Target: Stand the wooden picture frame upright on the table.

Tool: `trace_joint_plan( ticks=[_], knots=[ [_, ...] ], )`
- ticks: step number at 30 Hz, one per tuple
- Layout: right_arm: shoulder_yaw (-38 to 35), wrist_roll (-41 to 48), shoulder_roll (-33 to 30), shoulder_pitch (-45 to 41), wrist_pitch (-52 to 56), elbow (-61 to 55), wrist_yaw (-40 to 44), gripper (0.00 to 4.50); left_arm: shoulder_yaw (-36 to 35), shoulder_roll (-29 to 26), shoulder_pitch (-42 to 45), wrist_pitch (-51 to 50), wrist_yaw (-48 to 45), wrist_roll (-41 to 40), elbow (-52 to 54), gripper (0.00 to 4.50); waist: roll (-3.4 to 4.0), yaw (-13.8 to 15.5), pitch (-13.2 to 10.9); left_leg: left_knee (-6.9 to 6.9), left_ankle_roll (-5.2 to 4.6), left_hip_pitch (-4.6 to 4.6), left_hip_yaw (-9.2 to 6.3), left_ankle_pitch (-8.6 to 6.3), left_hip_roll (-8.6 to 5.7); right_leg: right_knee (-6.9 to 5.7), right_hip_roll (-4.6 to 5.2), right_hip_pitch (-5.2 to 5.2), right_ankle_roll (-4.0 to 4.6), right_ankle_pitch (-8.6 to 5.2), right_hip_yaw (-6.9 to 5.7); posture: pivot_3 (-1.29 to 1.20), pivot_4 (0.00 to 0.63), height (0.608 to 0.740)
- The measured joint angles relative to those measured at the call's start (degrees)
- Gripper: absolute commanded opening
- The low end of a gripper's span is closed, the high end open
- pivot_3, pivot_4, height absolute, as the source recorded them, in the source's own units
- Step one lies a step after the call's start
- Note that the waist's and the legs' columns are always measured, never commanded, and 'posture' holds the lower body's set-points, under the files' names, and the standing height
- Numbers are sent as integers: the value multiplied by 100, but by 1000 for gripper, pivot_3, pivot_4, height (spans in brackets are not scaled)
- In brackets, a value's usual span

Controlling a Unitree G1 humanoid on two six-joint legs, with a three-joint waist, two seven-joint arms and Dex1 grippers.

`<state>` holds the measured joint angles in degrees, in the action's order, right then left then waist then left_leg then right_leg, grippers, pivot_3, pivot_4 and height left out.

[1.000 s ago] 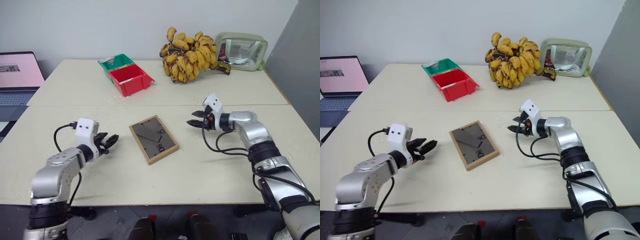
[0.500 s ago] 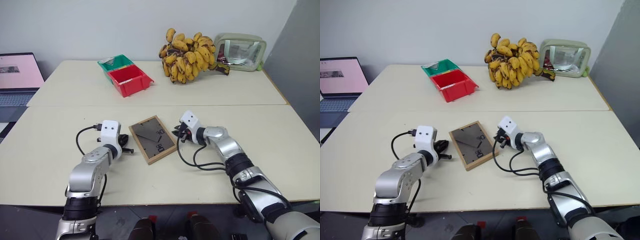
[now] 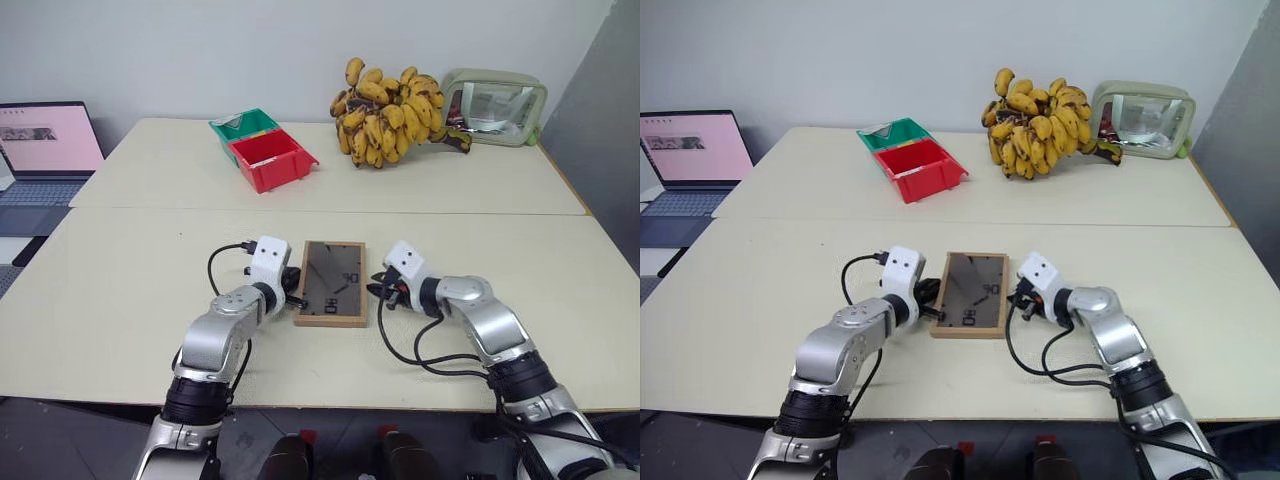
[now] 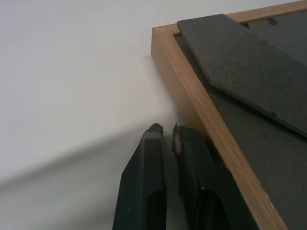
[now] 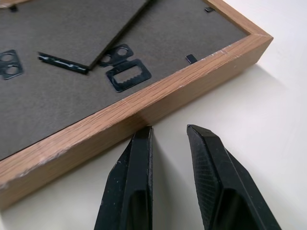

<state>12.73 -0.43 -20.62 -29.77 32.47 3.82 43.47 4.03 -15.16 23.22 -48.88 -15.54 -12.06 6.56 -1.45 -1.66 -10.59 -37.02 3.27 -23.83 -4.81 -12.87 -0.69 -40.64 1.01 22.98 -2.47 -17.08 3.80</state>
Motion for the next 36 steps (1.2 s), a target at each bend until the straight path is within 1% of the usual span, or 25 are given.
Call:
trace_joint_plan(
  ticks=[3,5,6,9,11,12,13,14,16,17,18,19,20,21,22,23,25,26,28,31,35,36],
  knots=[
    [-116,-6,-165,9,-2,10,-130,1182,143,101,-12,-87,-40,-1,90,491,3,3,2,1,-1,10,-10,0,-2,20,0,-25,0,0,-10,0,150,740],
    [-233,2,-224,3,-56,94,-198,825,228,142,-25,-136,-95,-8,142,443,3,3,2,3,-1,21,-21,0,-2,37,-1,-50,0,0,-21,0,150,740],
    [-291,6,-259,-23,-137,209,-253,734,278,146,-33,-196,-142,-15,187,443,3,3,1,7,-1,36,-26,0,-3,53,-1,-72,-1,1,-25,0,150,740],
    [-495,-3,-398,-229,-424,751,-391,116,331,5,-52,-356,-317,-71,312,443,3,-7,1,11,-3,49,-23,-1,-6,68,-1,-90,-5,3,-22,0,150,740],
    [-566,-10,-460,-375,-563,1025,-457,116,354,-262,-67,-418,-543,-124,403,443,3,-23,1,14,-3,51,-21,-1,-3,68,-2,-90,-5,3,-21,0,150,740],
    [-565,-8,-458,-459,-632,1146,-451,116,355,-483,-82,-389,-706,-155,410,443,3,-41,1,16,-2,52,-20,-1,2,68,-8,-89,-5,3,-20,0,150,740],
    [-564,-8,-466,-527,-720,1267,-435,116,342,-739,-107,-324,-920,-198,410,443,3,-76,1,20,-2,60,-13,-1,10,67,-14,-89,-5,3,-14,0,150,740],
    [-561,-8,-472,-594,-845,1417,-391,116,294,-1137,-200,-230,-1307,-303,410,443,3,-129,1,31,-2,71,-4,-1,18,66,-21,-91,-4,2,-6,0,150,740],
    [-561,-10,-482,-659,-1000,1639,-349,56,172,-1716,-324,-166,-1897,-504,401,811,3,-198,1,46,-2,87,9,-1,26,67,-28,-93,-1,1,5,0,150,740],
    [-556,-27,-489,-687,-1081,1768,-340,56,44,-1918,-382,-233,-2179,-648,383,888,3,-214,1,58,-2,95,12,-1,26,66,-31,-95,1,-1,11,0,150,740],
    [-516,-61,-463,-734,-1213,1950,-331,56,-167,-2120,-441,-540,-2547,-1027,367,1057,3,-236,1,59,-2,95,13,-1,30,66,-35,-94,2,-1,12,0,150,740],
    [-488,-65,-445,-747,-1278,2029,-327,56,-292,-2215,-450,-806,-2754,-1273,354,1288,3,-246,1,59,-2,94,12,-1,32,68,-38,-94,2,-1,11,0,150,740],
    [-465,-72,-397,-763,-1384,2122,-328,56,-545,-2224,-444,-1350,-2958,-1681,305,1492,4,-251,1,59,-3,94,11,-1,30,67,-38,-94,2,-1,12,0,150,740],
    [-441,-87,-365,-794,-1491,2186,-321,56,-835,-2169,-415,-2091,-3127,-2186,191,1619,4,-265,0,59,-3,93,10,-2,29,68,-38,-94,1,-1,11,0,150,740],
    [-416,-111,-353,-812,-1579,2250,-315,56,-1128,-1979,-304,-2789,-3199,-2606,43,1898,3,-273,-1,56,-3,90,6,-2,28,68,-38,-95,1,-1,7,0,150,740],
    [-405,-120,-332,-837,-1602,2284,-314,56,-1273,-1864,-217,-3093,-3228,-2782,-39,2076,2,-265,-1,50,-3,88,1,-2,27,68,-38,-96,0,-1,1,0,150,740],
    [-339,-131,-265,-854,-1653,2300,-298,56,-1742,-1498,232,-3854,-3150,-3162,-537,2490,0,-248,-2,38,-3,88,-10,-2,26,66,-39,-103,0,-1,-9,0,150,740],
    [-272,-130,-155,-855,-1674,2281,-294,56,-1961,-1375,512,-4147,-3017,-3322,-832,2820,-1,-254,-1,36,-2,89,-14,-2,29,66,-42,-107,0,-1,-10,0,150,740],
    [-241,-127,-116,-852,-1687,2259,-292,56,-2025,-1335,615,-4243,-2911,-3393,-987,3098,0,-266,-1,39,-2,93,-12,-2,28,66,-40,-108,0,-1,-4,0,150,740],
    [-220,-125,-26,-811,-1621,2127,-293,56,-2101,-1010,676,-4319,-2518,-3301,-1359,3670,0,-290,-1,40,0,93,-21,-3,31,67,-39,-105,0,-1,1,0,150,740],
    [-150,-130,151,-733,-1545,1971,-360,56,-2186,-845,637,-4319,-2349,-3320,-1516,4472,1,-306,0,40,1,97,-26,-3,34,65,-34,-104,1,-1,5,0,150,740],
    [-128,-131,200,-716,-1518,1927,-376,56,-2229,-803,591,-4314,-2331,-3358,-1499,4492,1,-306,1,41,1,98,-26,-2,33,65,-28,-105,1,-1,7,0,150,740]
  ],
)
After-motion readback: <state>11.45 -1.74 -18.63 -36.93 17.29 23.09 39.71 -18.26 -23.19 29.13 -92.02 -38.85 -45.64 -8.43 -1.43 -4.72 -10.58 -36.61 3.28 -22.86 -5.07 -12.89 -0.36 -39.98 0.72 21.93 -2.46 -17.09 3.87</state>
